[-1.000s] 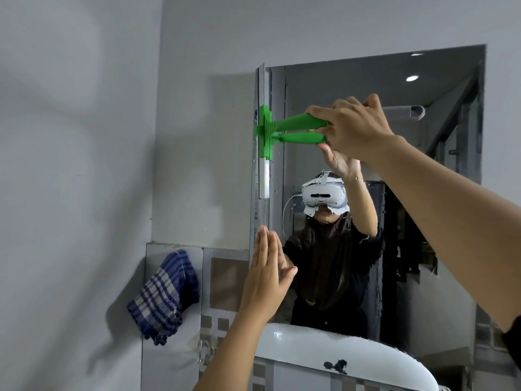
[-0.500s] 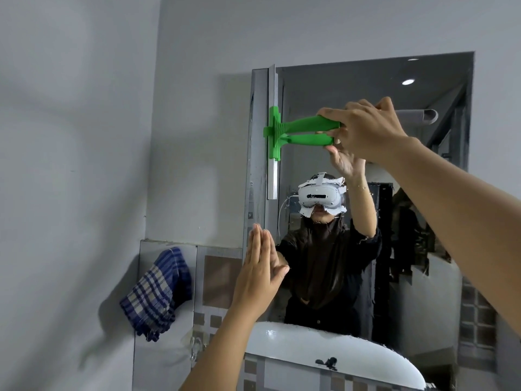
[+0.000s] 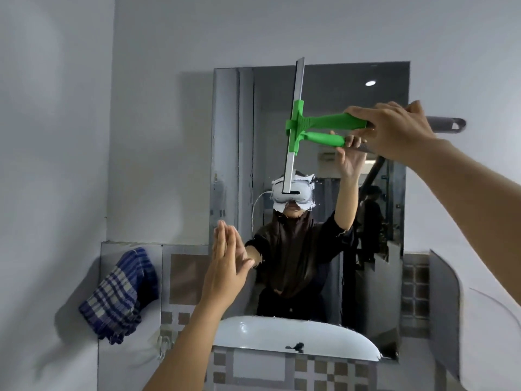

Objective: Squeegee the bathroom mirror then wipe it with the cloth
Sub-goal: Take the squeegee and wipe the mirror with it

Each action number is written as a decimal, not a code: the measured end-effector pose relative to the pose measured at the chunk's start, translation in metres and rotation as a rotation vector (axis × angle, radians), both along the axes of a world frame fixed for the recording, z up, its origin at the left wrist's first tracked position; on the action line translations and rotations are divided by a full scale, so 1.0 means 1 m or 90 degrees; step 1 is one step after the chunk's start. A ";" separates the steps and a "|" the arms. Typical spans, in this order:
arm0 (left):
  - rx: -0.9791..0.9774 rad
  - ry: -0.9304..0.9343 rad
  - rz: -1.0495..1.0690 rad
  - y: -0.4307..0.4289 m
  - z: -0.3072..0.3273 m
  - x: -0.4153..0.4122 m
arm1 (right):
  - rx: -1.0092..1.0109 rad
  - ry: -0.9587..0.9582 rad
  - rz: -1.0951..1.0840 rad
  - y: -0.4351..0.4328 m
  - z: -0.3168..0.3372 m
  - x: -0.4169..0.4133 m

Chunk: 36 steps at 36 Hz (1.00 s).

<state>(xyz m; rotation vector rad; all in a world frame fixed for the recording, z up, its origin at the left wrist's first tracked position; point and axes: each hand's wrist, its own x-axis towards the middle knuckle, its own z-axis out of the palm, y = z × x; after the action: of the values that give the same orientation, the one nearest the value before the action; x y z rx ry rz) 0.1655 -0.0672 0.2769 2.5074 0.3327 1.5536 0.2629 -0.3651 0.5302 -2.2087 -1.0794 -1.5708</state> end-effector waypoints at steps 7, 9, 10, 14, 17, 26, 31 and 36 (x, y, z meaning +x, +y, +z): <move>-0.026 -0.017 -0.006 -0.005 0.002 0.000 | 0.020 0.006 -0.019 -0.032 -0.008 0.015; -0.032 -0.020 -0.011 -0.007 0.003 -0.001 | 0.023 0.006 -0.020 -0.039 -0.011 0.017; -0.033 -0.019 -0.012 -0.008 0.003 -0.001 | 0.024 0.005 -0.019 -0.041 -0.013 0.018; -0.044 -0.019 -0.017 -0.009 0.004 -0.001 | 0.019 0.005 -0.020 -0.047 -0.019 0.020; -0.045 -0.017 -0.020 -0.008 0.004 -0.001 | 0.018 0.006 -0.029 -0.052 -0.024 0.021; -0.038 -0.014 -0.012 -0.002 0.001 0.003 | 0.039 0.011 -0.020 -0.071 -0.042 0.031; -0.042 -0.010 -0.017 -0.001 0.001 0.005 | 0.067 0.015 -0.036 -0.076 -0.057 0.037; -0.045 -0.012 -0.022 -0.001 0.000 0.004 | 0.070 0.009 -0.020 -0.074 -0.073 0.036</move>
<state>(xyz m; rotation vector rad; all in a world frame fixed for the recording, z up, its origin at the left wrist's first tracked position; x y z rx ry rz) 0.1699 -0.0686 0.2766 2.4308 0.3345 1.5251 0.2991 -0.4389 0.4571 -2.1696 -0.9357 -1.5855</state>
